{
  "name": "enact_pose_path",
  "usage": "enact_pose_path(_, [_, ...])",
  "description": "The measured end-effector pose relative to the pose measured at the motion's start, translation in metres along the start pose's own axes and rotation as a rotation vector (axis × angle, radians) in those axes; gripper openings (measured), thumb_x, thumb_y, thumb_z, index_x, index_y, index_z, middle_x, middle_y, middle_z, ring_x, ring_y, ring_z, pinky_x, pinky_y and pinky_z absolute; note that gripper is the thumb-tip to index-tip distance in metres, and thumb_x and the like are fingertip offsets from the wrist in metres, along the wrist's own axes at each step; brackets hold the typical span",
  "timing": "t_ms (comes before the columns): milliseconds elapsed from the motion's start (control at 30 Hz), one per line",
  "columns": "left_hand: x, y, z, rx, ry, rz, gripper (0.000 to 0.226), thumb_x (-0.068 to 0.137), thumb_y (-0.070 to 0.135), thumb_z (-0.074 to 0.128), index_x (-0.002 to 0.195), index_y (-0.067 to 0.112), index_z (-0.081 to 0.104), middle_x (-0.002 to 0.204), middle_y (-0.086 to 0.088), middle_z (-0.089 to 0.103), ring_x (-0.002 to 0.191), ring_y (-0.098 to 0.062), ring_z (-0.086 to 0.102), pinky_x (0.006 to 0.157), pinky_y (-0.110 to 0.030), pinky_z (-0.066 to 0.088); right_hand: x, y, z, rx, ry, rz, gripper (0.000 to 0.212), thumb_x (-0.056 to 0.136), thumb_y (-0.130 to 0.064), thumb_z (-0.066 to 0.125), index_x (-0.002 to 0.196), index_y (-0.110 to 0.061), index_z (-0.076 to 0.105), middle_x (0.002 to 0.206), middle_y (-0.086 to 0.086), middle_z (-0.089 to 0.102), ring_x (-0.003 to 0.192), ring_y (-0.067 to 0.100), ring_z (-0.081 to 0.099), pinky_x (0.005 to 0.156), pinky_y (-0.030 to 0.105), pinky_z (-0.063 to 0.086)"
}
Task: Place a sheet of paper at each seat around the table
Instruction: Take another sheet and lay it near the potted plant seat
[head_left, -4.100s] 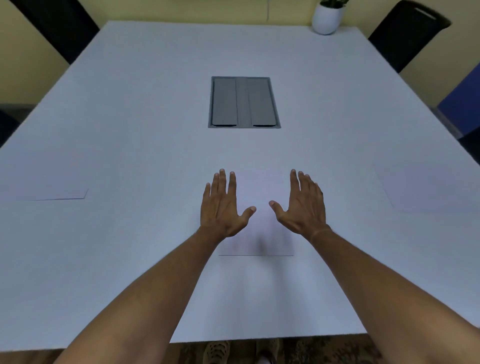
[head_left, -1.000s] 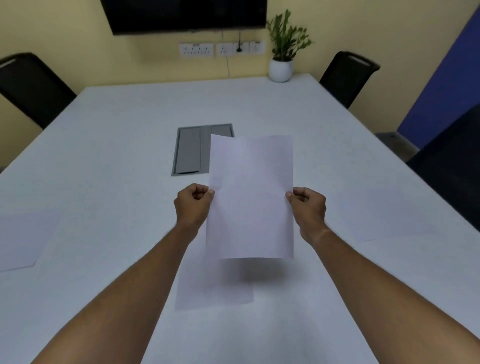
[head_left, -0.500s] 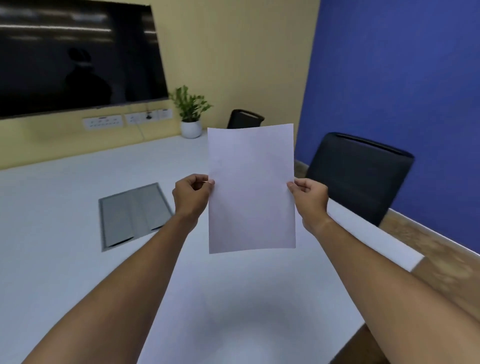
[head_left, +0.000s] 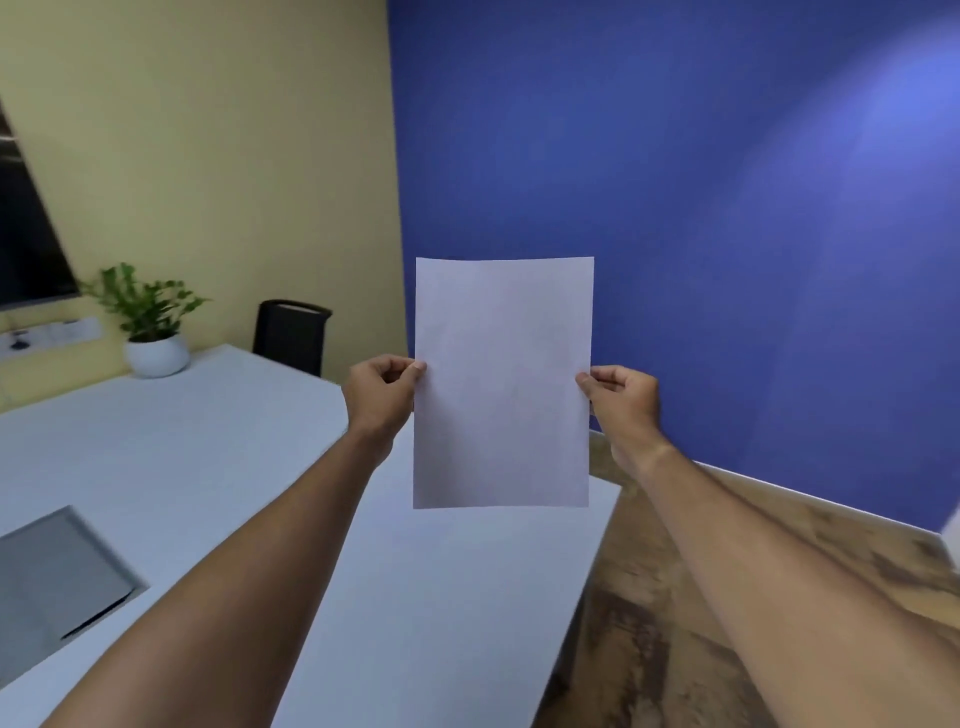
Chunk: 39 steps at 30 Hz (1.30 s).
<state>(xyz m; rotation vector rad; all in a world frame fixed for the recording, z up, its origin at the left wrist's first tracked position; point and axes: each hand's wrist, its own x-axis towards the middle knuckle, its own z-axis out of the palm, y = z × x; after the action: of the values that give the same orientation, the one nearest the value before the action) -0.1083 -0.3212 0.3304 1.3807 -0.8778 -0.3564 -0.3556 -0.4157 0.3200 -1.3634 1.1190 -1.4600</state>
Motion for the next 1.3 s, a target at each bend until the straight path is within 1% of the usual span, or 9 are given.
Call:
enact_pose_path(67, [0.003,0.007,0.033,-0.035,-0.06,-0.008,0.012,0.088,0.019,0.07,0.077,0.015,0.071,0.079,-0.008,0.072,0.067,-0.023,0.066,0.049,-0.027,0.054,0.015,-0.002,-0.029,-0.005,0.044,-0.014,0.003,0.086,-0.012,0.074,0.083,-0.013,0.075,0.089,0.011,0.077,0.086,0.026,0.073,0.079,0.04,0.061])
enact_pose_path(167, [0.008,0.014,0.088,-0.031,-0.106,-0.006,0.013,0.087,0.022,0.071,0.084,0.01,0.074,0.082,-0.008,0.073,0.073,-0.024,0.067,0.068,-0.041,0.06,0.041,-0.001,-0.072,-0.016,0.093,-0.036,0.008,0.086,-0.011,0.074,0.08,-0.016,0.073,0.088,0.01,0.076,0.083,0.023,0.072,0.078,0.035,0.06])
enact_pose_path(233, [0.01,0.018,0.126,-0.035,-0.117,0.018,0.013,0.086,0.023,0.072,0.084,0.01,0.074,0.082,-0.006,0.073,0.073,-0.018,0.065,0.076,-0.037,0.059,0.062,0.002,-0.099,-0.018,0.118,-0.046,0.006,0.086,-0.01,0.074,0.082,-0.014,0.073,0.087,0.009,0.076,0.085,0.023,0.073,0.08,0.035,0.06])
enact_pose_path(300, [0.011,0.021,0.165,-0.037,-0.122,0.026,0.015,0.086,0.023,0.071,0.086,0.008,0.075,0.083,-0.006,0.073,0.073,-0.016,0.064,0.077,-0.035,0.058,0.087,0.006,-0.127,-0.024,0.149,-0.045,0.004,0.085,-0.01,0.075,0.083,-0.013,0.074,0.087,0.007,0.076,0.084,0.023,0.073,0.081,0.035,0.06])
enact_pose_path(467, [0.015,0.029,0.253,-0.03,-0.138,0.041,0.013,0.087,0.026,0.071,0.086,0.013,0.073,0.085,-0.002,0.072,0.075,-0.014,0.065,0.062,-0.021,0.051,0.148,0.018,-0.184,-0.024,0.181,-0.047,0.011,0.085,-0.011,0.075,0.093,-0.003,0.075,0.091,0.011,0.076,0.087,0.024,0.073,0.083,0.035,0.06])
enact_pose_path(700, [0.035,0.032,0.354,-0.005,-0.164,0.045,0.011,0.089,0.027,0.069,0.082,0.02,0.069,0.082,0.005,0.069,0.075,-0.009,0.064,0.06,-0.014,0.046,0.229,0.043,-0.235,-0.025,0.207,-0.021,0.013,0.085,-0.011,0.076,0.095,-0.002,0.075,0.091,0.011,0.076,0.092,0.028,0.073,0.086,0.039,0.06])
enact_pose_path(1000, [0.111,-0.013,0.461,0.024,-0.172,0.03,0.016,0.089,0.026,0.069,0.074,0.024,0.067,0.077,0.005,0.069,0.069,-0.008,0.064,0.058,-0.015,0.046,0.348,0.1,-0.241,-0.025,0.218,0.005,0.013,0.085,-0.01,0.075,0.096,-0.002,0.075,0.091,0.011,0.076,0.09,0.025,0.073,0.086,0.036,0.06])
enact_pose_path(1167, [0.184,-0.044,0.513,0.034,-0.146,0.033,0.016,0.088,0.029,0.07,0.072,0.025,0.068,0.076,0.006,0.07,0.071,-0.008,0.066,0.061,-0.017,0.048,0.439,0.131,-0.216,-0.02,0.206,0.018,0.014,0.086,-0.011,0.075,0.098,-0.003,0.074,0.09,0.009,0.075,0.077,0.015,0.068,0.066,0.021,0.055])
enact_pose_path(1300, [0.24,-0.058,0.547,0.046,-0.131,0.019,0.016,0.087,0.028,0.07,0.072,0.025,0.069,0.074,0.008,0.07,0.07,-0.007,0.066,0.06,-0.016,0.047,0.506,0.148,-0.192,0.011,0.171,0.041,0.004,0.085,-0.01,0.075,0.084,-0.013,0.073,0.085,0.005,0.074,0.074,0.013,0.066,0.069,0.023,0.054])
